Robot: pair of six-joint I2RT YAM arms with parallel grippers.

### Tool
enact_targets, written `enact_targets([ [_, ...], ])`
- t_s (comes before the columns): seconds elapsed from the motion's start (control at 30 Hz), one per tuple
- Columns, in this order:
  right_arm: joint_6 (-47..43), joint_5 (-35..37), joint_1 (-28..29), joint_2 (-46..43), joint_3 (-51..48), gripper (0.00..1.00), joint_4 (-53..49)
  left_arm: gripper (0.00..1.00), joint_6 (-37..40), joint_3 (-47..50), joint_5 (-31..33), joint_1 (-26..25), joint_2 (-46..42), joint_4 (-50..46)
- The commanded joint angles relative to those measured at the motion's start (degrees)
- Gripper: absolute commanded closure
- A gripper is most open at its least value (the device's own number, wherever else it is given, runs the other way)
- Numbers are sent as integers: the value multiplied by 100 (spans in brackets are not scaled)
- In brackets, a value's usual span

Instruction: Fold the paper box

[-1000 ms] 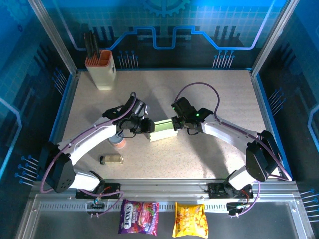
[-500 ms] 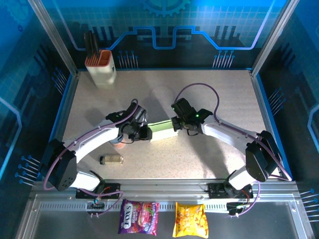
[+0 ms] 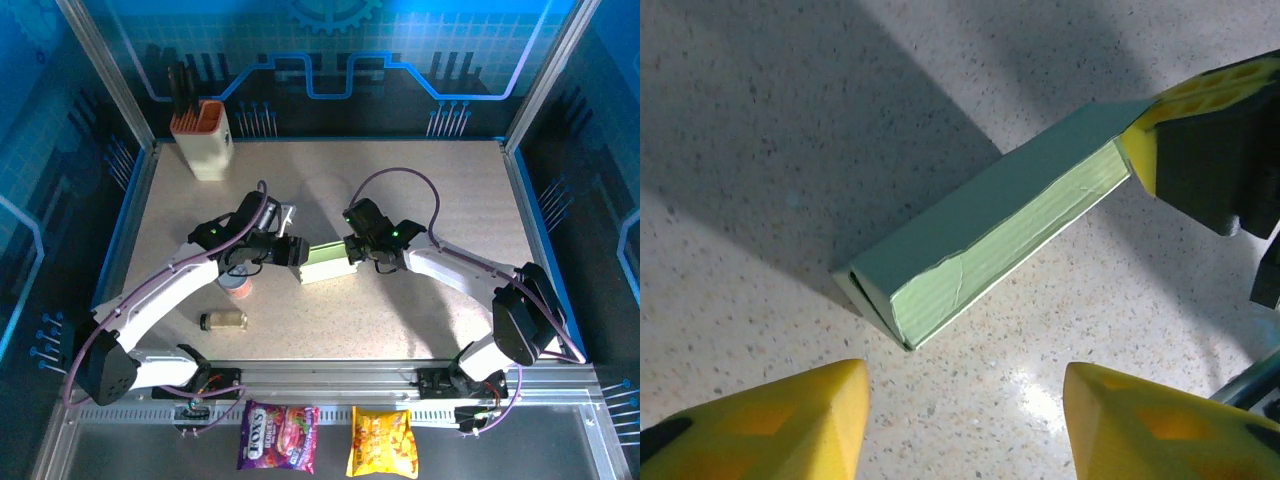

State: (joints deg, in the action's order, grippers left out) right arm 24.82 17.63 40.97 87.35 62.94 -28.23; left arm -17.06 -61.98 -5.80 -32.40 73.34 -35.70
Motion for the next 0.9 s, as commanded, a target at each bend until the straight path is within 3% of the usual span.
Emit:
enact_targets([
  [0.0,26,-14,103,1,-98,100,-309,40,1325,-220,-121,-17,180,115],
  [0.17,11,21,104,-26,-90,100,-346,31,3044,-481,-56,-329,737,-24],
  [0.27,15,24,104,-32,-82,100,-341,29,3651,-560,233,-442,1103,-18],
  [0.53,20,8,113,-36,-33,100,-385,30,4407,-665,968,-666,1717,146],
  [0.87,31,26,111,-58,2,100,-420,51,4431,-460,1123,-661,1717,443],
])
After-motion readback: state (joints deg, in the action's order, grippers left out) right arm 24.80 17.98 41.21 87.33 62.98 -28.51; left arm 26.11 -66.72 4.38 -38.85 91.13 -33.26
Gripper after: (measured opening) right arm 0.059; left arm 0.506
